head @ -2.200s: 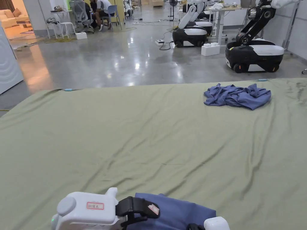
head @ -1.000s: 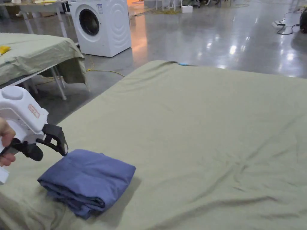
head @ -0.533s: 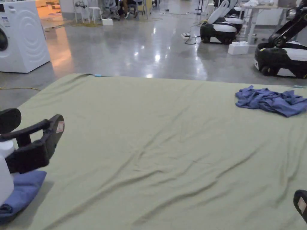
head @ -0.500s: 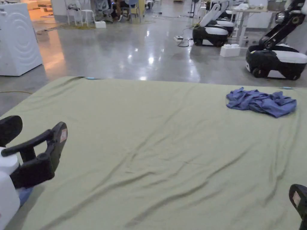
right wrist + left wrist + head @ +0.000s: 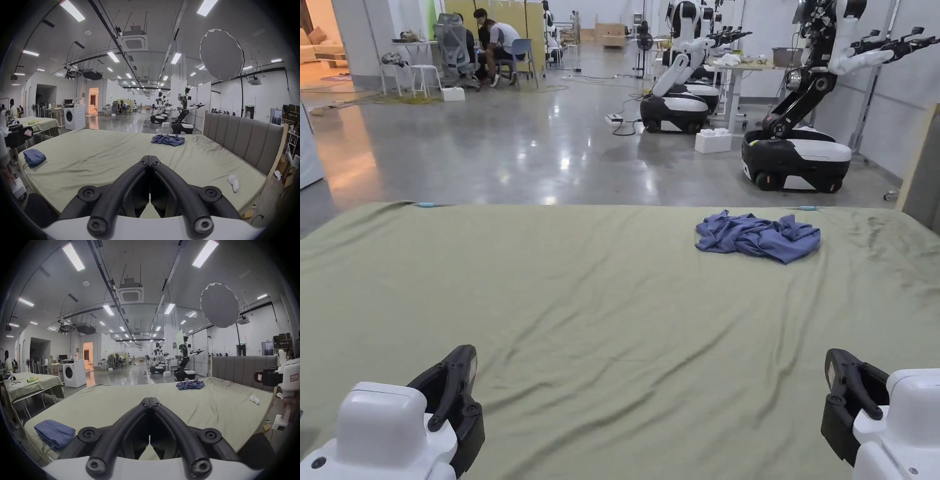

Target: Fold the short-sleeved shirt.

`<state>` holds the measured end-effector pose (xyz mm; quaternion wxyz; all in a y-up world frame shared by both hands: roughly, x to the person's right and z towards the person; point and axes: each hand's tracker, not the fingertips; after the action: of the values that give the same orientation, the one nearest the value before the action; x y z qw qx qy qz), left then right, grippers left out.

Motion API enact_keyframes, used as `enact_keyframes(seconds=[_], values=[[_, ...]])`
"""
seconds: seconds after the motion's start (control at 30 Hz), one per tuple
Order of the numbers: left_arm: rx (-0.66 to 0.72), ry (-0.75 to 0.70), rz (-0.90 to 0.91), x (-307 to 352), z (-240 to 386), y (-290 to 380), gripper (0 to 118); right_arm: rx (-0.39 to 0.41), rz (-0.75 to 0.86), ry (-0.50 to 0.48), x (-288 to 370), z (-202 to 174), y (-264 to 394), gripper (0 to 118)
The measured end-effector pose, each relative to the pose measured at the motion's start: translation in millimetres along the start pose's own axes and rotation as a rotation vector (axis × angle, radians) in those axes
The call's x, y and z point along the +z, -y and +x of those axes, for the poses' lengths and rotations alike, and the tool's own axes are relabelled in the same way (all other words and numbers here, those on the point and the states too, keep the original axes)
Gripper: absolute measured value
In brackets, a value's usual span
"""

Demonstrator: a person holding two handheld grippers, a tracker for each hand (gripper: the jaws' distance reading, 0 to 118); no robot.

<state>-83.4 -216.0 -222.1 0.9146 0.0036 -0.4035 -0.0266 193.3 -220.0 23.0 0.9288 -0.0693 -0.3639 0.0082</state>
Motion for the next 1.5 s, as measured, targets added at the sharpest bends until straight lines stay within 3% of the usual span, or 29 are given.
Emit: enact_keyframes(seconds=[0.33, 0.57, 0.63, 0.67, 0.7, 0.73, 0.77, 0.83, 0.87, 0.93, 1.03, 1.2, 1.5], values=[[0.044, -0.022, -0.018, 0, -9, -5, 0, 0.002, -0.01, -0.008, 1, -5, 2, 2], [0.003, -0.064, -0.049, -12, -4, -9, 0, -0.023, -0.01, -0.015, 1, -2, 0, 2], [0.005, -0.066, -0.041, -11, -5, -11, 29, -0.021, 0.0, -0.004, 2, -2, 0, 2], [0.025, -0.056, -0.024, -9, -7, -11, 61, -0.017, 0.007, 0.003, 2, -1, 0, 3], [0.039, -0.054, -0.016, -9, -9, -11, 104, -0.011, 0.012, 0.003, 1, -1, -1, 27], [0.05, -0.067, -0.017, -11, -10, -11, 118, -0.004, 0.024, 0.025, 0, -1, -2, 78], [0.046, -0.084, -0.017, -12, -9, -11, 118, 0.004, 0.022, 0.05, -3, -1, -3, 118], [0.0, -0.155, -0.004, -5, -6, -13, 118, -0.002, -0.008, 0.052, -9, 1, -2, 118], [0.005, -0.135, 0.002, -3, -6, -13, 118, -0.004, -0.09, 0.108, -10, 1, 8, 118], [0.014, -0.093, 0.01, 1, -8, -14, 118, -0.078, -0.072, 0.027, -6, 8, 23, 118], [-0.004, -0.112, 0.005, -2, -6, -12, 118, -0.021, -0.072, 0.029, -15, -5, 6, 118], [0.006, -0.106, 0.003, -3, -7, -10, 118, 0.007, -0.032, 0.012, -11, -13, 0, 118], [0.025, -0.103, 0.008, -5, -11, -10, 118, -0.018, -0.035, 0.007, -12, -10, -3, 118]])
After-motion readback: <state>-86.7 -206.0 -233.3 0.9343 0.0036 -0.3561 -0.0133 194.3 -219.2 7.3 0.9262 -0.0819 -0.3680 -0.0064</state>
